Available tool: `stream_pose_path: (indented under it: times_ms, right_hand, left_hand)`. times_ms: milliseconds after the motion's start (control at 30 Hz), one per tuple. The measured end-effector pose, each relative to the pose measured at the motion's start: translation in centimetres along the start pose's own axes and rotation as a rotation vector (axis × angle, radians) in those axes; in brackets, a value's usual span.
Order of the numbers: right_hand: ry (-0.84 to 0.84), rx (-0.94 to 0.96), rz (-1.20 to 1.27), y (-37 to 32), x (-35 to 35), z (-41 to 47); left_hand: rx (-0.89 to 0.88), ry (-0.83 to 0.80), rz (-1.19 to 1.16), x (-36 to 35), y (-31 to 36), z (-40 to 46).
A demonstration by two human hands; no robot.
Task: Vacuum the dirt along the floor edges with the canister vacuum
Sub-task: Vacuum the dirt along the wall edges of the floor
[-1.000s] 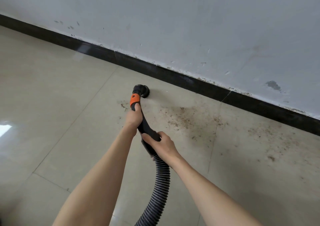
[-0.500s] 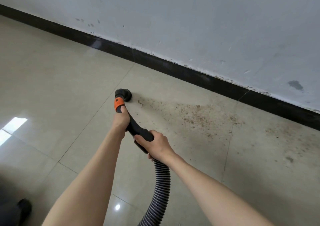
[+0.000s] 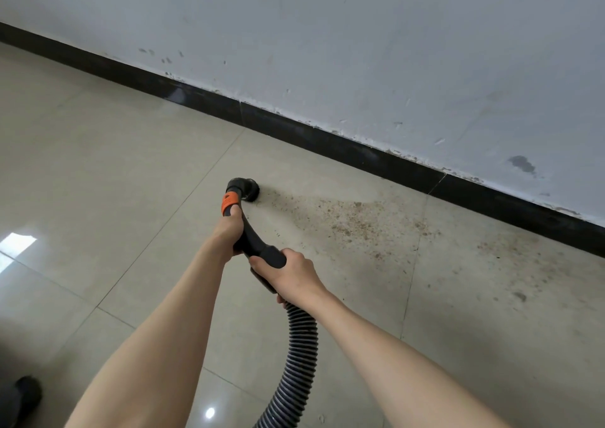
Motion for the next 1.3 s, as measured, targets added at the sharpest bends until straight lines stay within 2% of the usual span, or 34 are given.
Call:
stream_pose_path:
  times_ms: [433,733,1300]
  right_hand:
    - [0.05,-0.065,0.001,3.3,2.7,-2.1]
    - [0.108,-0.061,0.063,7.2,3.7,-3.7]
    - [0.231,-0.192,0.091,11.2,7.7,-6.2]
  left_hand:
    - [0.022,-0.084,0.006,-4.8,-1.9,-2.1]
    - [0.058,-0.149,0.074,-8.3,-4.2,-3.4]
    - [0.035,-0.305,0.223,-15.8,-6.3,-5.0]
Point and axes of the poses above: each hand's wrist, its own z-axis towards the middle knuckle, its own x-axis out of the back of the hand, y = z × x, the point moved 3 cm from there along z, towards the middle knuckle, and after that the axes turned 15 degrees about -z, right-handed, at the moved point
